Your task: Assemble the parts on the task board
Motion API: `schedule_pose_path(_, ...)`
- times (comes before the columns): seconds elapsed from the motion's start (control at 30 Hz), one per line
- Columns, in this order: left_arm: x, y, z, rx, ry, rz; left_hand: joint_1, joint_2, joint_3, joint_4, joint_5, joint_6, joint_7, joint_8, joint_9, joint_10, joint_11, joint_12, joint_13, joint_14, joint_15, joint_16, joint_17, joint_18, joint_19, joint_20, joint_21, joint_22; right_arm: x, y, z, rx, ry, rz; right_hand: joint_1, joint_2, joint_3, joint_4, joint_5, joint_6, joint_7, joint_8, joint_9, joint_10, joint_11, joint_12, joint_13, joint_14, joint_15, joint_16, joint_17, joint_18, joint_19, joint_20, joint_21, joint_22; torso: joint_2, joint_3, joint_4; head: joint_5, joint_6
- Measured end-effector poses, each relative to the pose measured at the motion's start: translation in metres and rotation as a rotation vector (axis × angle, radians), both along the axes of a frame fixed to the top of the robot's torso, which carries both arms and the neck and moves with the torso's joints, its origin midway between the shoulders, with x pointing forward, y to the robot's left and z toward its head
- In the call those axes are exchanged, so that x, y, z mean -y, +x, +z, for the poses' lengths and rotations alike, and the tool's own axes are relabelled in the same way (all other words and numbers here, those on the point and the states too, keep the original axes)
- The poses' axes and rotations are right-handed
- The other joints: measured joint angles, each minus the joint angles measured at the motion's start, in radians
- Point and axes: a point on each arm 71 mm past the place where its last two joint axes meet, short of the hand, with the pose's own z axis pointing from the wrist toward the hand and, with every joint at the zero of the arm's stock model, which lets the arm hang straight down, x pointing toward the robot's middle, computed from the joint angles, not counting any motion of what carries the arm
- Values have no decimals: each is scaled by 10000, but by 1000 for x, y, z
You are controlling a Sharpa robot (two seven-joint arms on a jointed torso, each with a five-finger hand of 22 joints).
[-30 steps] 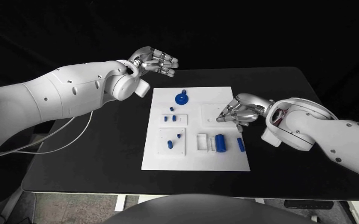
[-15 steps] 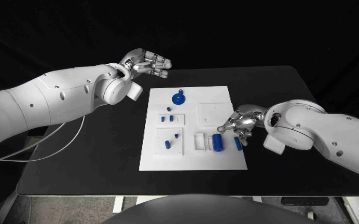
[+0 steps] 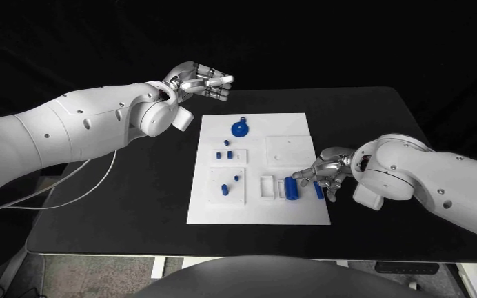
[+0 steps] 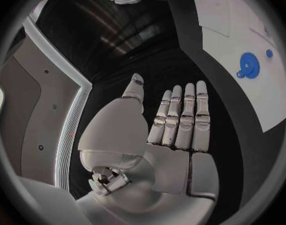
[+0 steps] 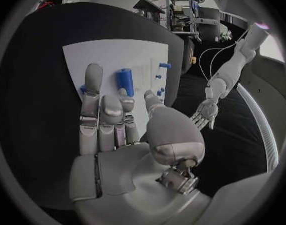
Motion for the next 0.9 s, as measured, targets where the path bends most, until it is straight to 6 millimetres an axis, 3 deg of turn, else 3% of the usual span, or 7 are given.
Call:
schedule_pose_path(0.3, 1, -1, 0, 24, -51, -99, 8, -8, 0, 0, 0, 1, 2, 0, 0, 0, 0, 0, 0, 3, 3, 0, 1, 1, 1, 0, 1, -80, -6, -2, -8, -320, -431, 186, -75, -61, 1, 0, -148, -256, 71, 0, -94, 36, 37, -1, 63, 0, 0, 46, 86, -1, -37, 36, 0, 35, 9, 25, -19, 61, -27)
schedule_pose_path(0.43, 2, -1, 0, 27, -65, -131, 8, -7, 0, 0, 0, 2, 2, 0, 0, 0, 0, 0, 0, 3, 3, 0, 1, 0, 27, 25, 1, -94, -13, -3, -15, -470, -533, 324, -122, -108, 1, 0, -148, -487, 98, 0, -151, 36, 37, -1, 94, 37, 37, 46, 114, 13, -33, 40, 0, 58, 11, 25, -19, 65, -38)
schedule_pose_path(0.5, 3, -1, 0, 27, -74, -156, 8, -7, 0, 0, 0, 2, 2, 0, 0, 0, 0, 0, 0, 3, 3, 0, 1, 0, 41, 40, 1, -95, -17, -3, -17, -516, -542, 386, -137, -122, 32, -31, -147, -734, 195, 0, -244, 52, 62, -1, 116, 38, 36, 46, 132, 159, -39, 112, 0, 74, 15, 27, -17, 66, -48)
schedule_pose_path(0.7, 4, -1, 0, 19, -86, -195, 8, -7, 0, 0, 0, 3, 3, 0, 0, 0, 1, 0, 0, 4, 4, 0, 2, 0, 41, 39, 1, -95, -26, -1, -20, -551, -529, 456, -137, -122, 87, -85, -147, -887, 241, 41, -535, 16, 126, -1, 135, 75, 73, 46, 159, 159, -53, 125, 0, 107, 20, 29, -12, 84, -84)
schedule_pose_path(0.9, 4, -1, 0, 11, -95, -219, 62, 47, 0, 0, 0, -31, 43, 0, 0, 36, 37, 0, 0, 4, 4, 0, 2, 0, 41, 39, 1, -103, -32, 2, -23, -569, -473, 462, -67, -192, 130, -129, -147, -927, 251, 38, -532, 17, 127, -1, 147, 75, 73, 84, 171, 158, -53, 125, 0, 118, 19, 27, -11, 98, -114)
